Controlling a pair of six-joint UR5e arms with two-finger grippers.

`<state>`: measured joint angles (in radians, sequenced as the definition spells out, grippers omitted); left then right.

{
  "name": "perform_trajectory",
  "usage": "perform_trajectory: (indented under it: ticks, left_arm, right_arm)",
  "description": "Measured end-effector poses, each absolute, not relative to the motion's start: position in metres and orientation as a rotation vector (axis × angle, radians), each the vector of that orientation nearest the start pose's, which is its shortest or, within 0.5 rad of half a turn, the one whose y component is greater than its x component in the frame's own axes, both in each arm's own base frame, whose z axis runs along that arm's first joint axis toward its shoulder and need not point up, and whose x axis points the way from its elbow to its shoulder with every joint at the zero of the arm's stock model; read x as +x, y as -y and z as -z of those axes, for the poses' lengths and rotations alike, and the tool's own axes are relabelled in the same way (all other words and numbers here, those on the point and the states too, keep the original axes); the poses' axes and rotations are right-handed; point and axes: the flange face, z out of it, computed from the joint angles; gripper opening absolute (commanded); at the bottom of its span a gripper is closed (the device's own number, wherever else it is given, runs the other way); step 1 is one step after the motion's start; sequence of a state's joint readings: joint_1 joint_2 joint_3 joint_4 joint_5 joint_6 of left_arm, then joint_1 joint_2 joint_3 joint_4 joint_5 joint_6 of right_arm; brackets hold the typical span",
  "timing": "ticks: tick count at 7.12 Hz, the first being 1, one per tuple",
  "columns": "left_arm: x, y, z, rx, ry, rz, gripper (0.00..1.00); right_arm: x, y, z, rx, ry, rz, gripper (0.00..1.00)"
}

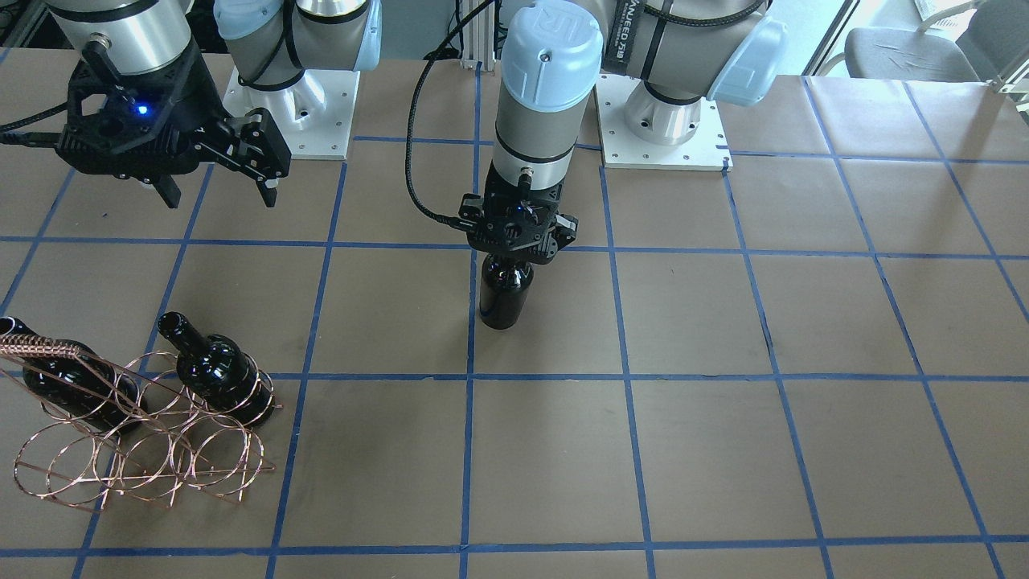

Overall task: Place wine into wine basket
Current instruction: 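Carry the bottle with the left gripper toward the table center and set it upright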

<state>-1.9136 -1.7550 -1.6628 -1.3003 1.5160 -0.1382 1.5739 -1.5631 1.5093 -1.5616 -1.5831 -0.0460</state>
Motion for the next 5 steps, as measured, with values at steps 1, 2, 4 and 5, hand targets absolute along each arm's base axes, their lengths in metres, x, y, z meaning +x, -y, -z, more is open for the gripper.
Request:
perform_trajectory:
  ticks: [1, 2, 4, 5]
  left_arm:
    - [-0.318, 0.475, -0.373, 0.328, -3.177, -0.028, 0.96]
    - [-0.319, 0.474, -0.374, 0.321, -3.179, -0.024, 1.00]
    - [-0.317, 0.474, -0.384, 0.294, -3.186, 0.004, 1.00]
    - [-0.313, 0.478, -0.397, 0.275, -3.188, 0.041, 1.00]
  right_arm:
    - [0.134, 0.499, -0.514, -0.077, -3.153, 0.070, 0.99]
    - [0.134, 0.499, -0.513, -0.077, -3.153, 0.070, 0.99]
    - [0.134, 0.499, -0.513, -0.076, -3.153, 0.070, 0.99]
    - [0.134, 0.498, -0.514, -0.072, -3.153, 0.070, 0.99]
